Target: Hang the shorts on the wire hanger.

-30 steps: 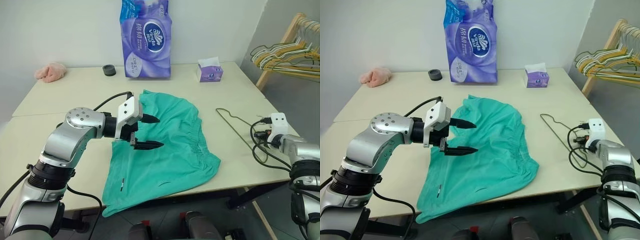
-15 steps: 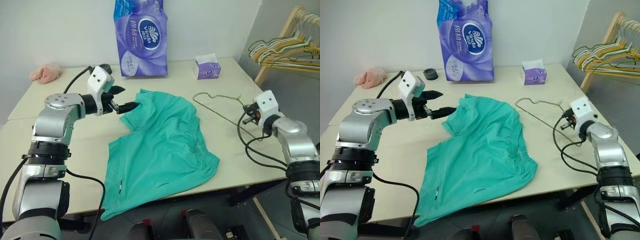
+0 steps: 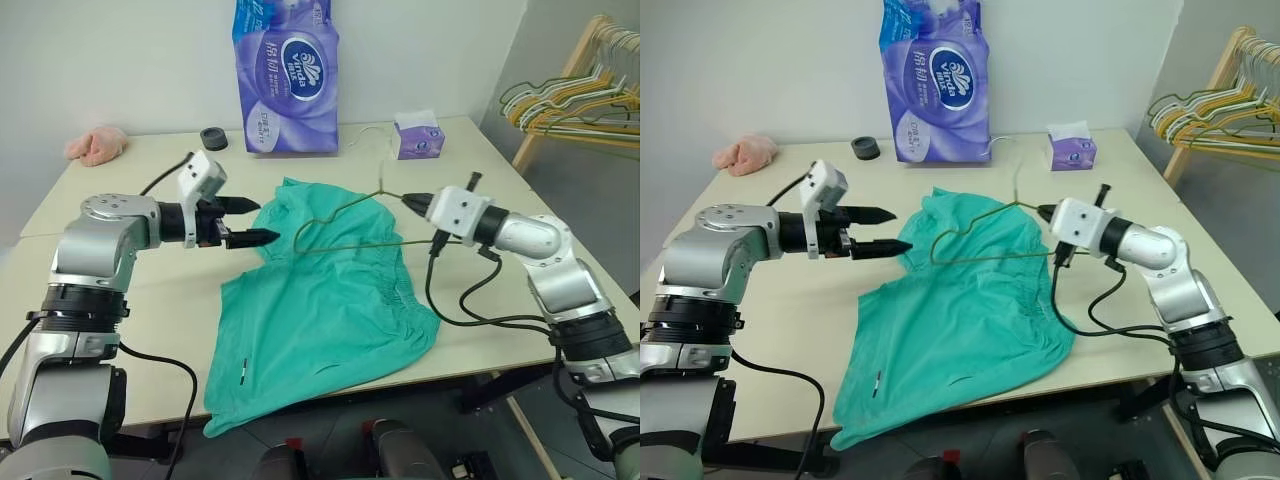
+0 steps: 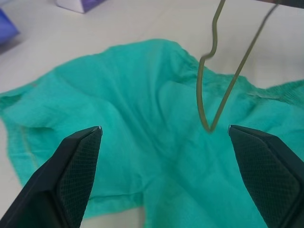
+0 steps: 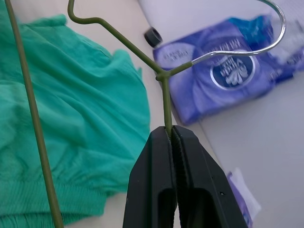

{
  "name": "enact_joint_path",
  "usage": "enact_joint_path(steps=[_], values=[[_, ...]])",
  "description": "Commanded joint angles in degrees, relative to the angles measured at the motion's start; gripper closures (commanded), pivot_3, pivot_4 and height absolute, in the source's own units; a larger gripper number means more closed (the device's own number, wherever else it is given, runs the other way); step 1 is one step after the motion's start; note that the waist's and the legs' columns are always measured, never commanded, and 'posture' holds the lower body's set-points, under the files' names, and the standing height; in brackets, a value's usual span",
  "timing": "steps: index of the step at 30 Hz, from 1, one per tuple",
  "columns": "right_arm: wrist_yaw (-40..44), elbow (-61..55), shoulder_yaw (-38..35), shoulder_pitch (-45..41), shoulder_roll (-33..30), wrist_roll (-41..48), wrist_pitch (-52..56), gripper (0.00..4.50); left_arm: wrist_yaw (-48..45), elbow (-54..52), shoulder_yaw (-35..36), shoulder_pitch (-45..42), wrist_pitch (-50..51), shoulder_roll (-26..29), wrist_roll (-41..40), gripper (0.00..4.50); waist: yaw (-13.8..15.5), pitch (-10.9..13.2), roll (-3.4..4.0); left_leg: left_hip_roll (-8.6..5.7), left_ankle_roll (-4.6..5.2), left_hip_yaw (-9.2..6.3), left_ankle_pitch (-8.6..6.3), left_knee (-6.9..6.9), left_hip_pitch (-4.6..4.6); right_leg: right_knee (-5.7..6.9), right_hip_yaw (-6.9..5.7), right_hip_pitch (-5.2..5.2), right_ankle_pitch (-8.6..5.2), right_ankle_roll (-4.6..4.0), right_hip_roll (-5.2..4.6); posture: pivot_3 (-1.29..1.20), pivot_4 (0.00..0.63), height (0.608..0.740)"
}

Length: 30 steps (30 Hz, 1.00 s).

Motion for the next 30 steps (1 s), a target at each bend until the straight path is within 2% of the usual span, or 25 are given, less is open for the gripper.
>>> enact_joint_path(steps=[1, 11, 14, 27, 30], values=[[0.92, -1.65, 0.28, -2.48, 0.24, -1.16, -3.08, 4.48, -3.0, -5.33, -0.32, 1.43, 2.14, 1.08, -2.23, 0.0, -0.01, 0.0, 0.01, 0.0, 0.0, 0.0, 0.0, -0.01, 0.0, -0.01, 0.0, 0.0, 0.0, 0.0, 0.0, -0.17, 0.097, 0.74], [0.26, -2.21, -0.83, -4.75, 2.38, -0.71, -4.73, 4.48, -1.9, -7.78, 0.19, 4.84, 4.2, 0.85, -2.51, 0.0, 0.03, 0.01, 0.0, 0.0, 0.0, -0.02, 0.0, 0.01, 0.01, 0.01, -0.01, 0.0, 0.0, -0.01, -0.01, -0.17, 0.093, 0.74], [-0.25, -2.25, -1.34, -4.94, 2.82, -0.64, -4.68, 4.5, -2.0, -8.23, 0.52, 5.54, 5.03, 0.68, -3.61, 0.61, 0.03, 0.01, 0.0, -0.01, 0.0, -0.01, 0.0, 0.0, 0.01, 0.0, 0.01, 0.0, 0.0, -0.01, -0.02, -0.17, 0.092, 0.74], [0.16, -4.45, -1.75, -4.42, 4.5, 1.17, -2.82, 4.5, -1.62, -10.05, 0.07, 6.13, 6.77, -0.01, -5.94, 4.41, 0.01, 0.01, 0.0, 0.0, 0.0, -0.03, 0.0, 0.01, 0.0, 0.01, -0.01, 0.0, 0.01, -0.02, -0.02, -0.18, 0.086, 0.74], [1.99, -5.51, -1.47, -3.86, 4.8, 2.73, -0.78, 4.5, -1.46, -10.09, 0.1, 6.25, 6.86, -0.27, -6.17, 4.49, 0.01, 0.01, 0.0, -0.01, 0.0, -0.03, 0.0, 0.01, 0.0, 0.01, -0.01, 0.0, 0.01, -0.02, -0.02, -0.18, 0.086, 0.74]])
